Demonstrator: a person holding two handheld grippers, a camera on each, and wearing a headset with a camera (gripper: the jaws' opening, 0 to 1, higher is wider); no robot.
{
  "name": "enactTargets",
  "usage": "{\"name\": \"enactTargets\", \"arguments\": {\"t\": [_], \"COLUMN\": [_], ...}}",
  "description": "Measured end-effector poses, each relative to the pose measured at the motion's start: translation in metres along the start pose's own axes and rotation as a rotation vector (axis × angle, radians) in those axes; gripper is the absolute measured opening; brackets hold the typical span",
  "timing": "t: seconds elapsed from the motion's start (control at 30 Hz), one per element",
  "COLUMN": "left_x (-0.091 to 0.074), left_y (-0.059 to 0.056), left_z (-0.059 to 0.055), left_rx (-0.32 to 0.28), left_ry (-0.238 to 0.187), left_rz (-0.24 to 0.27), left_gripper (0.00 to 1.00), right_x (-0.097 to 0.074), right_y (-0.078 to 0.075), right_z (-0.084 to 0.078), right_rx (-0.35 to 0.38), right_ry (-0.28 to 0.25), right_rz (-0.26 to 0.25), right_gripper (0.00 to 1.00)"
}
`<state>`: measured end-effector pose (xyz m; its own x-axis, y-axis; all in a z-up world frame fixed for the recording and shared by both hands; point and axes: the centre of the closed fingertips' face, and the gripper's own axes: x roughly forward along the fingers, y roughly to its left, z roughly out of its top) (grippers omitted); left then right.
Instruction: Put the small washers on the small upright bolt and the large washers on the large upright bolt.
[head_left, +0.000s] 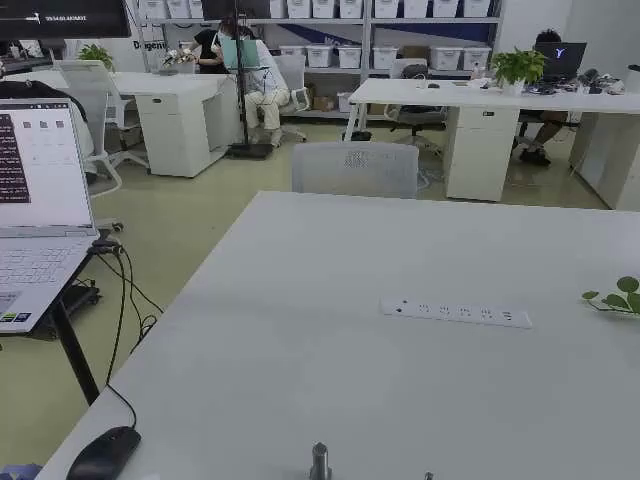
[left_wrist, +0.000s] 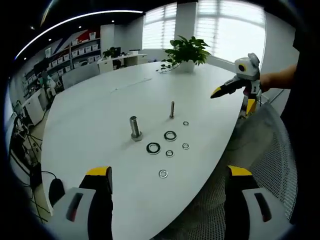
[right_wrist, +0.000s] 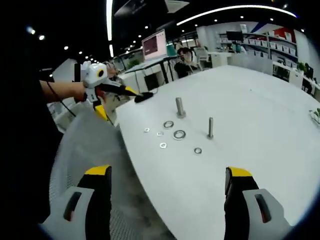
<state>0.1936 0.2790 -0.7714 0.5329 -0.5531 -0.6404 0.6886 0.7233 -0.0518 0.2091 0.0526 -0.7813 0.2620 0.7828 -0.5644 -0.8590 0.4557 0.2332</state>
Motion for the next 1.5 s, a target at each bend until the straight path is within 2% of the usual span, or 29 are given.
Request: {"name": "enactTargets", "arguments": {"t": [0.1, 0.4, 0.6, 0.77, 1.1, 1.17, 1.3, 1.5], "left_x": [0.001, -0.001, -0.001, -0.002, -0.001, -0.001, 0.000, -0.003], "left_y": [-0.002, -0.002, -0.006, -0.006, -0.008, -0.008, -0.005, 0.001], "left_z": [0.002, -0.003, -0.005, -0.006, -0.003, -0.002, -0.002, 0.000], "left_rx": [-0.003, -0.002, -0.006, -0.013, -0.009, -0.003, -0.004, 0.011], "left_ry": [-0.006, 0.005, 0.001, -0.001, 0.000, -0.004, -0.005, 0.000], "left_rz": [-0.001, 0.001, -0.002, 0.003, -0.005, -0.007, -0.008, -0.010], "left_gripper": [0.93, 0.93, 0.93, 0.91, 0.91, 0.92, 0.92, 0.92], "right_x": [0.000, -0.001, 0.000, 0.001, -0.003, -0.002, 0.001, 0.008], "right_y": [0.000, -0.001, 0.004, 0.004, 0.000, 0.001, 0.004, 0.002], "right_z": [0.000, -0.005, -0.005, -0.011, -0.007, -0.005, -0.007, -0.001], "right_rx": [0.000, -0.001, -0.007, -0.006, -0.004, 0.007, -0.014, -0.008], "right_ry": [-0.002, 0.007, 0.008, 0.032, 0.031, 0.023, 0.055, 0.063], "right_rz": [0.004, -0.001, 0.011, 0.011, -0.009, -0.007, 0.007, 0.007], "right_gripper": [0.95, 0.95, 0.94, 0.93, 0.91, 0.91, 0.88, 0.86]}}
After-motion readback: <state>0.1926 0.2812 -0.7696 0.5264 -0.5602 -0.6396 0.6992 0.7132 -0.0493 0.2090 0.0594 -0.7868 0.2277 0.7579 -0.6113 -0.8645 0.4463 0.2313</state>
